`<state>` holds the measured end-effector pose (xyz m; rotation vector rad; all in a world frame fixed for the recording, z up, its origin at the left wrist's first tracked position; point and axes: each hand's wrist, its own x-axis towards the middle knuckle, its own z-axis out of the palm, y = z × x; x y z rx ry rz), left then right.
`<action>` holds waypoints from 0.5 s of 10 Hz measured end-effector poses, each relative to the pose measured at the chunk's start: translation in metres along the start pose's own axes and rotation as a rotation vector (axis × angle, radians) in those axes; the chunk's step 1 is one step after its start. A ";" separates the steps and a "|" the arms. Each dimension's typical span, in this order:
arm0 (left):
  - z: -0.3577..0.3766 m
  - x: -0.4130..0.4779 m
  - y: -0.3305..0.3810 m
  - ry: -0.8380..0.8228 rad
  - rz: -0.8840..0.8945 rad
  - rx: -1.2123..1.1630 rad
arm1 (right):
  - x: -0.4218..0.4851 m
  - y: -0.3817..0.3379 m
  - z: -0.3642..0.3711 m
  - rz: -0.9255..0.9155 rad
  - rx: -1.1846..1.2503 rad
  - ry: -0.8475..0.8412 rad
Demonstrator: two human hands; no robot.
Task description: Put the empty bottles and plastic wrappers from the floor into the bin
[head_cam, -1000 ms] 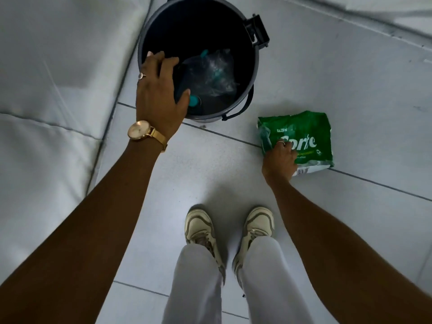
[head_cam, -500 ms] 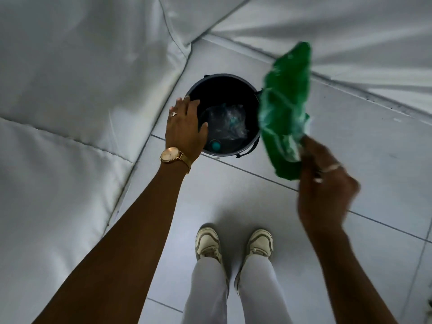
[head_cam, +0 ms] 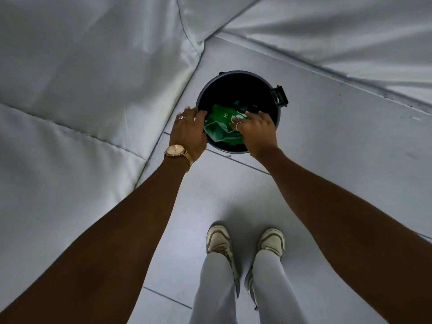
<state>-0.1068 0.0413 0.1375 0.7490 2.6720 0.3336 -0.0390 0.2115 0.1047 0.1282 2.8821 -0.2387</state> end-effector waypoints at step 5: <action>-0.055 0.002 0.040 -0.135 0.075 0.297 | -0.054 -0.004 -0.102 0.307 0.454 0.197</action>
